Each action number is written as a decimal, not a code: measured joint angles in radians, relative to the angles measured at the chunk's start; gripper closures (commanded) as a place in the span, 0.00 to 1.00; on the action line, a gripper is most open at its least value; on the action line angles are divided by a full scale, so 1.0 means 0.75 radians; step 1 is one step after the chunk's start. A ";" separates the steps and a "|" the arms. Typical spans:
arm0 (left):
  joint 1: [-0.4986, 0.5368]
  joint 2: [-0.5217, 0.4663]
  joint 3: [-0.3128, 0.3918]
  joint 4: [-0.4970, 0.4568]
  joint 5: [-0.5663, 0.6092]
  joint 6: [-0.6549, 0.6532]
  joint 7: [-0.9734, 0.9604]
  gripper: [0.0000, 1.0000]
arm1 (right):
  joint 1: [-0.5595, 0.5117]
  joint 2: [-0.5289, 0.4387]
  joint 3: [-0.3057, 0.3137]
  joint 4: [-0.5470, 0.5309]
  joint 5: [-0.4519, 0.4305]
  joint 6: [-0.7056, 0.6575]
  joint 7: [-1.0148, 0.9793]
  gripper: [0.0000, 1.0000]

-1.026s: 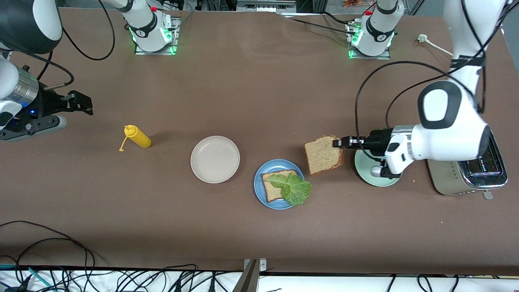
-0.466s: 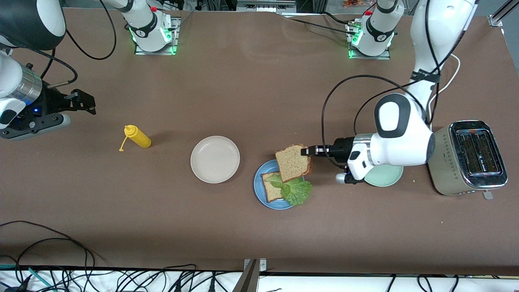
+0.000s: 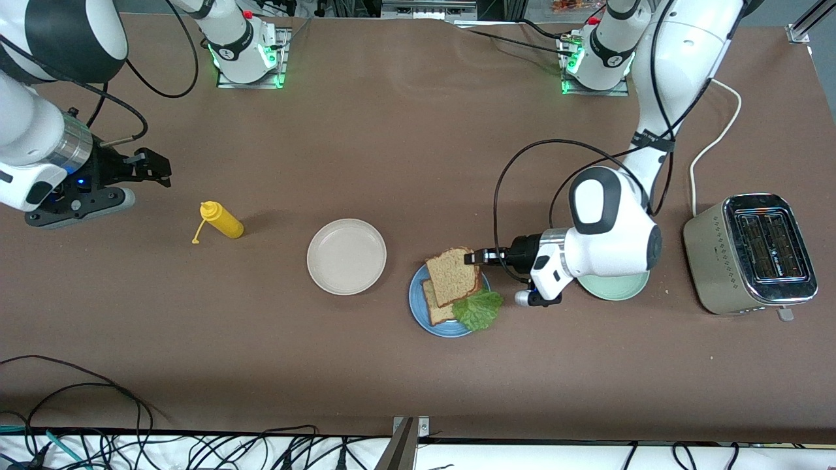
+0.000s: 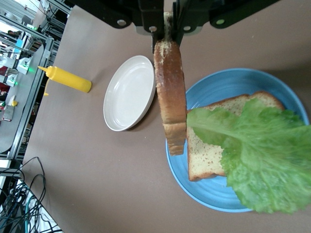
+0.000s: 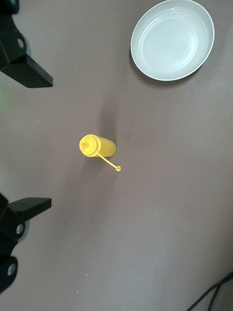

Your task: Make sandwich in blue plate with both arms

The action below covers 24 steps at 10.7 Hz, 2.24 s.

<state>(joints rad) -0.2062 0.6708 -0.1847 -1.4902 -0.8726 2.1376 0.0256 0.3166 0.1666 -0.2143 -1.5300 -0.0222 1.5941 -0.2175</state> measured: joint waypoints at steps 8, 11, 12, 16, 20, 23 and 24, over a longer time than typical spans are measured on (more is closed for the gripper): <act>-0.053 0.091 0.037 0.020 -0.004 0.075 -0.002 0.54 | -0.249 -0.020 0.262 -0.002 -0.041 0.002 0.117 0.00; -0.052 0.120 0.058 0.020 -0.004 0.075 -0.001 0.40 | -0.249 -0.025 0.264 0.002 -0.041 0.007 0.187 0.00; -0.052 0.126 0.059 0.020 -0.004 0.075 -0.001 0.34 | -0.249 -0.031 0.264 0.004 -0.041 0.007 0.198 0.00; -0.053 0.142 0.093 0.020 -0.004 0.075 -0.001 0.00 | -0.257 -0.049 0.264 0.004 -0.070 -0.015 0.205 0.00; -0.040 0.143 0.155 0.022 -0.004 0.075 -0.001 0.00 | -0.258 -0.048 0.268 0.013 -0.081 -0.012 0.205 0.00; -0.039 0.141 0.178 0.031 -0.004 0.071 -0.001 0.00 | -0.265 -0.048 0.237 0.034 -0.081 -0.012 0.206 0.00; -0.038 0.139 0.195 0.034 -0.004 0.053 -0.001 0.00 | -0.268 -0.048 0.222 0.042 -0.079 -0.012 0.206 0.00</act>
<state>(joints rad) -0.2345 0.7752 -0.0388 -1.4646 -0.8753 2.1777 0.0246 0.1155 0.1302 -0.0479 -1.4985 -0.0817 1.5852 -0.0633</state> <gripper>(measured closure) 0.000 0.000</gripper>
